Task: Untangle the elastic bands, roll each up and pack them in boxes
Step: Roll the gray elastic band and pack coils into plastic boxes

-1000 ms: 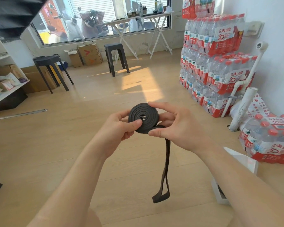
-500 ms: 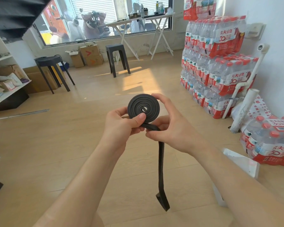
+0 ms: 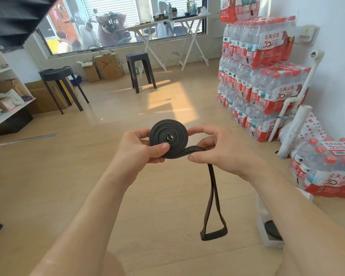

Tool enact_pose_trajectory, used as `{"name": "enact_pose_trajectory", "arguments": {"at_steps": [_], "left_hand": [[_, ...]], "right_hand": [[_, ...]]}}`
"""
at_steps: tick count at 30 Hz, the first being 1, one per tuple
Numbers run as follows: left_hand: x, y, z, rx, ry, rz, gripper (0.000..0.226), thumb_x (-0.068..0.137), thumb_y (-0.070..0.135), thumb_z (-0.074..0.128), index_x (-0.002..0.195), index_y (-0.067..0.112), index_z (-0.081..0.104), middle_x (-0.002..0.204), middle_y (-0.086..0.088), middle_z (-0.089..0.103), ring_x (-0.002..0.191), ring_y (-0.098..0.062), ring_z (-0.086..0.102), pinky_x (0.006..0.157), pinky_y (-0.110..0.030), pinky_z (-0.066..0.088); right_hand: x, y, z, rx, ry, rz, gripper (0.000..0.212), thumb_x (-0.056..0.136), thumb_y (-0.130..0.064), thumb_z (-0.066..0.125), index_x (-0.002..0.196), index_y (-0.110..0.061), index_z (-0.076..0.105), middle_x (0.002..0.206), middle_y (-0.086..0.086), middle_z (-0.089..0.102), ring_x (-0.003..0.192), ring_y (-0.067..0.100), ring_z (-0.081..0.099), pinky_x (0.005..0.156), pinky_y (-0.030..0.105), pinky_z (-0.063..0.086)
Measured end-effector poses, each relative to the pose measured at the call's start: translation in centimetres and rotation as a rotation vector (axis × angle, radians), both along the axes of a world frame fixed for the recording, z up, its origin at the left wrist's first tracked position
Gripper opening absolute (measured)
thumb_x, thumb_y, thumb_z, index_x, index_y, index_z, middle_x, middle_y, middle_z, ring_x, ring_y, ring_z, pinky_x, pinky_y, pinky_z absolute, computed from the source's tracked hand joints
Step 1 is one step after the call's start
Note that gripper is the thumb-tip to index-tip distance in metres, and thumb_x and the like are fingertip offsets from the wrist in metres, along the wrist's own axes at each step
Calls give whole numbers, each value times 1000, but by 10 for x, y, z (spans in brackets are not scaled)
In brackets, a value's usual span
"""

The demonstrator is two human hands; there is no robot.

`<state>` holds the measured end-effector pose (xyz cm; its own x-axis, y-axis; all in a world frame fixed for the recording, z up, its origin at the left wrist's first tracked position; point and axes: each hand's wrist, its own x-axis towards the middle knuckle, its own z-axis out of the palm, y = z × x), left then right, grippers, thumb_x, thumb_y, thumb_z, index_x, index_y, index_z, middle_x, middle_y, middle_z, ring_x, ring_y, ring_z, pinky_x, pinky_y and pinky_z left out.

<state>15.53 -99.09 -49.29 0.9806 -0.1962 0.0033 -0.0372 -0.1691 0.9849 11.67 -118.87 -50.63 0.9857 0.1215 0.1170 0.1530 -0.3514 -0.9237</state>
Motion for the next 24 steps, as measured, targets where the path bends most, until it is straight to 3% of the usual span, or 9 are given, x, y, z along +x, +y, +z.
{"name": "enact_pose_trajectory", "arguments": {"at_steps": [10, 14, 17, 21, 24], "left_hand": [[0, 1, -1, 109, -55, -40, 29, 72, -4, 76, 95, 12, 67, 75, -12, 74, 57, -21, 64, 56, -25, 54], [0, -1, -3, 211, -100, -39, 32, 72, -4, 76, 95, 16, 67, 74, -7, 74, 60, -22, 66, 58, -27, 56], [-2, -4, -4, 312, -162, -53, 36, 73, -2, 76, 98, 22, 66, 76, -1, 74, 61, -13, 67, 64, -27, 56], [-6, -11, -7, 110, -190, -34, 41, 75, 3, 75, 106, 25, 61, 88, 3, 75, 75, -7, 70, 70, -20, 55], [-9, -19, -9, -133, -59, -28, 45, 70, 16, 77, 112, 14, 62, 82, -2, 72, 60, -8, 55, 61, -26, 42]], "right_hand": [[3, 0, -5, 28, 38, 23, 47, 72, -3, 80, 111, -26, 65, 66, -5, 70, 65, 6, 62, 73, 23, 46], [1, 1, -4, 12, 67, 44, 38, 76, -23, 80, 111, -29, 66, 71, -1, 73, 67, 4, 63, 72, 20, 48], [1, 5, -8, -12, 36, -14, 23, 81, -30, 76, 102, -25, 69, 70, 4, 74, 61, 9, 60, 71, 27, 52], [7, 6, -13, 166, 18, -106, 15, 83, -20, 74, 95, -14, 67, 69, 9, 73, 61, 13, 63, 65, 29, 52], [8, 8, -14, 401, -1, -129, 13, 84, -12, 72, 94, -7, 65, 73, 14, 73, 67, 22, 65, 63, 28, 51]]}}
